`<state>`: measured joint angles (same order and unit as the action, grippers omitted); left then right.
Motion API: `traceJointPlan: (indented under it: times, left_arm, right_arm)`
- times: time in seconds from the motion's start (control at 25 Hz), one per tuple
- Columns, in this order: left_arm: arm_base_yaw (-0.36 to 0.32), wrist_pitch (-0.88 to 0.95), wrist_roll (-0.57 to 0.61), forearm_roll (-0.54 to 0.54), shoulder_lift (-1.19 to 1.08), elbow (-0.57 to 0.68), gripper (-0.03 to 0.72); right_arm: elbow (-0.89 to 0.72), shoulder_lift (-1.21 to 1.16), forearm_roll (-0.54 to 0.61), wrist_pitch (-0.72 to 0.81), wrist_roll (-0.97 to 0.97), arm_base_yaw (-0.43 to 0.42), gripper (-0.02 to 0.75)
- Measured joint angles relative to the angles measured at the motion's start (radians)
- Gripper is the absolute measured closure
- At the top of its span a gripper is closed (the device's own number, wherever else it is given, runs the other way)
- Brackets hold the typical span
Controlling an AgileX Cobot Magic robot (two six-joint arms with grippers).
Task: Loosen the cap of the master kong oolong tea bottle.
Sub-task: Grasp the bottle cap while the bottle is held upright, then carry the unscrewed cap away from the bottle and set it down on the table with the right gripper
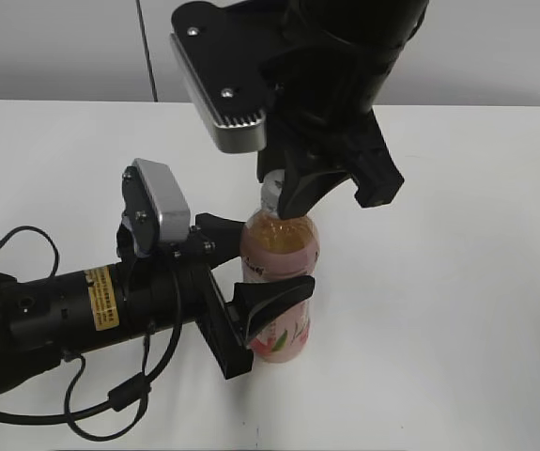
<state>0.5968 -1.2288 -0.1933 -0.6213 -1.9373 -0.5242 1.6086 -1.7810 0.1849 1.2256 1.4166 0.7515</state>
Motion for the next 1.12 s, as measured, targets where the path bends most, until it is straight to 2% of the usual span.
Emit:
traceJointPlan:
  times: [0.32, 0.4, 0.52, 0.6, 0.68, 0.76, 0.84, 0.96, 1.12]
  left_arm:
    - [0.000, 0.000, -0.005, 0.007, 0.000, -0.001, 0.243]
    - [0.000, 0.000, -0.005, 0.008, 0.000, -0.001, 0.243]
    - [0.000, 0.000, -0.007, 0.008, 0.000, -0.001, 0.243]
    - [0.000, 0.000, -0.007, 0.008, 0.000, -0.001, 0.243]
    - [0.000, 0.000, -0.008, 0.008, 0.000, -0.001, 0.243]
    - [0.000, 0.000, -0.008, 0.008, 0.000, -0.001, 0.243]
    - [0.000, 0.000, -0.008, 0.008, 0.000, -0.001, 0.243]
    - [0.000, 0.000, -0.008, 0.008, 0.000, -0.001, 0.243]
    - [0.000, 0.000, -0.008, 0.008, 0.000, -0.001, 0.243]
  right_arm:
    - [0.029, 0.080, 0.090, -0.003, 0.005, 0.003, 0.461]
    - [0.030, 0.098, 0.093, -0.002, -0.049, 0.003, 0.461]
    - [0.031, 0.112, -0.024, -0.002, -0.279, 0.003, 0.461]
    - [0.021, 0.118, -0.193, -0.002, -0.538, -0.002, 0.462]
    - [0.001, 0.119, -0.316, -0.002, -0.832, -0.029, 0.462]
    - [-0.030, 0.119, -0.370, -0.003, -1.050, -0.094, 0.462]
    - [-0.073, 0.119, -0.375, -0.004, -1.226, -0.173, 0.462]
    - [-0.172, 0.119, -0.353, -0.004, -1.322, -0.303, 0.462]
    - [-0.342, 0.120, -0.281, -0.021, -1.345, -0.473, 0.463]
